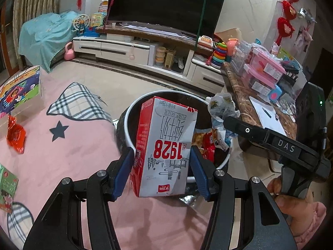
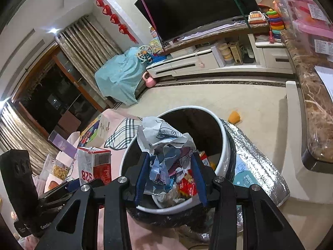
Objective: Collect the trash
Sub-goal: 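Carry the milk carton and crumpled wrapper over the bin with both tools, then open both tools to drop the carton and wrapper into the bin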
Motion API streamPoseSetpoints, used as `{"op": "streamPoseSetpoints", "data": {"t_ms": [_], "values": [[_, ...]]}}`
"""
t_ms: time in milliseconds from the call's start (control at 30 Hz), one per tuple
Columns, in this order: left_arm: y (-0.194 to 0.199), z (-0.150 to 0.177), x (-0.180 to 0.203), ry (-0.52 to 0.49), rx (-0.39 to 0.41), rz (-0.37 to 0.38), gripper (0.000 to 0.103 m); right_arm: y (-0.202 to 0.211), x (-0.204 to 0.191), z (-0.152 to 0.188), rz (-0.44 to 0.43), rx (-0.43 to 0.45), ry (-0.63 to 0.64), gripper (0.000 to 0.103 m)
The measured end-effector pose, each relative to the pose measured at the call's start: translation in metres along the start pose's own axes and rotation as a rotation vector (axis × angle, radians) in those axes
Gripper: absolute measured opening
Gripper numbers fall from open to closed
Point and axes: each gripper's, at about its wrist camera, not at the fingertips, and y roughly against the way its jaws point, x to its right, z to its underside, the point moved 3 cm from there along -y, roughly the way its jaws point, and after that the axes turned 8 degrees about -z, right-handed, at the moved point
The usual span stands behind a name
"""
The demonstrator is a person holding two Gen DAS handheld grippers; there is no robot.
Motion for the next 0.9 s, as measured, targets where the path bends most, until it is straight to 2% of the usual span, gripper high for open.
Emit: {"op": "streamPoseSetpoints", "data": {"t_ms": [633, 700, 833, 900], "values": [[-0.032, -0.012, 0.010, -0.018, -0.054, 0.000, 0.056, -0.018, 0.013, -0.014, 0.016, -0.027, -0.024, 0.047], [-0.034, -0.011, 0.010, -0.010, -0.063, 0.000, 0.056, -0.019, 0.013, -0.014, 0.020, -0.031, -0.026, 0.053], [-0.033, -0.010, 0.007, 0.007, -0.064, 0.005, 0.067, -0.018, 0.014, -0.018, 0.021, -0.026, -0.040, 0.063], [-0.029, -0.009, 0.005, 0.014, -0.054, 0.004, 0.067, -0.017, 0.013, -0.018, 0.013, -0.022, -0.046, 0.070]]}}
